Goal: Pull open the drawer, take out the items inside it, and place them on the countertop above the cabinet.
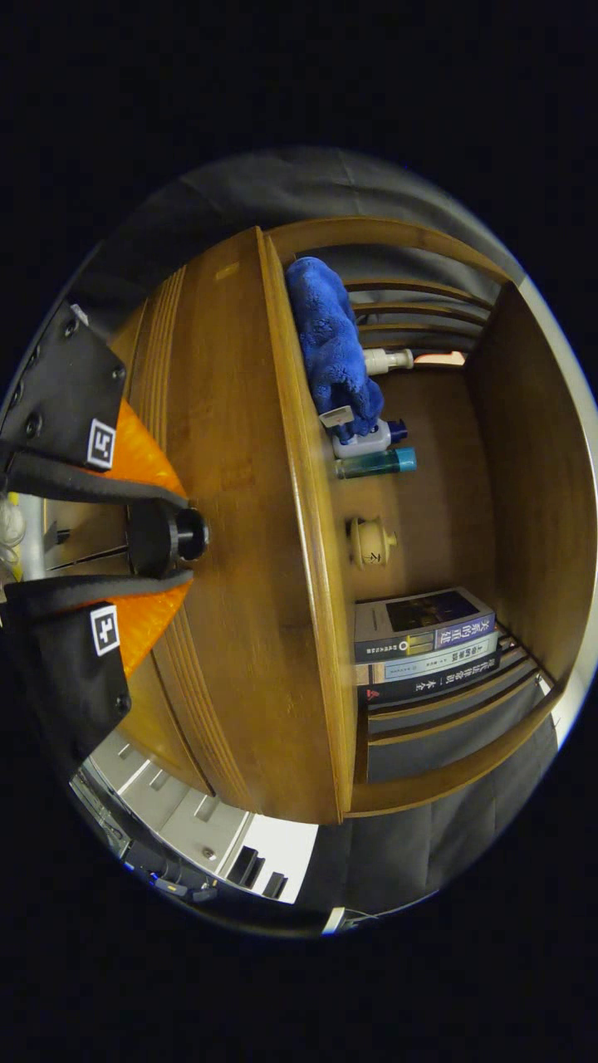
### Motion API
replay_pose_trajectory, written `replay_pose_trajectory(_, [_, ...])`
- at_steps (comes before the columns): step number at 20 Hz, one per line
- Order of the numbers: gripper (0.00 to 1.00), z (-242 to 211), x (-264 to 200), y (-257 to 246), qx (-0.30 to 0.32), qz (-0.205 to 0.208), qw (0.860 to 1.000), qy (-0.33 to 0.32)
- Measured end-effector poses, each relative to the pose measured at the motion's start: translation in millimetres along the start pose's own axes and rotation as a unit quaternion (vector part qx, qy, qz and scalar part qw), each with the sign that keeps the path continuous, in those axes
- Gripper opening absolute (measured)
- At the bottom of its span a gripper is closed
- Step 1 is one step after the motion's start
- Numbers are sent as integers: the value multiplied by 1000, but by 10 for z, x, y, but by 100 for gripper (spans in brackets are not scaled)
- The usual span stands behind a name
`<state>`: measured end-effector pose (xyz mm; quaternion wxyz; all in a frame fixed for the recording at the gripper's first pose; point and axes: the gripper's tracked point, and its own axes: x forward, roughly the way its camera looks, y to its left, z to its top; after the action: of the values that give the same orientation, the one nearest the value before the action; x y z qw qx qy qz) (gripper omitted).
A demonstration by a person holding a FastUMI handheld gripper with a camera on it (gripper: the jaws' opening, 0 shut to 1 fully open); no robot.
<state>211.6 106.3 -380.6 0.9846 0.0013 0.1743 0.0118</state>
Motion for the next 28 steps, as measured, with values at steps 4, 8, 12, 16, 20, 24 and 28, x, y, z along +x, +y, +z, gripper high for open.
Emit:
replay_pose_trajectory(4, [39, -5, -197, -9, -24, 2, 1000, 0])
replay_pose_trajectory(8, [39, -60, -444, -22, -11, 5, 1000, 5])
replay_pose_trajectory(12, [39, -127, -709, -52, -11, 5, 1000, 9])
replay_pose_trajectory(16, [38, -170, -945, -108, -3, 4, 1000, 14])
replay_pose_trajectory(20, [39, -199, -1065, -117, -10, 1, 1000, 28])
replay_pose_trajectory(24, [39, -218, -1137, -115, 1, -5, 1000, 27])
replay_pose_trajectory(28, [39, -242, -1220, -129, 2, -4, 1000, 24])
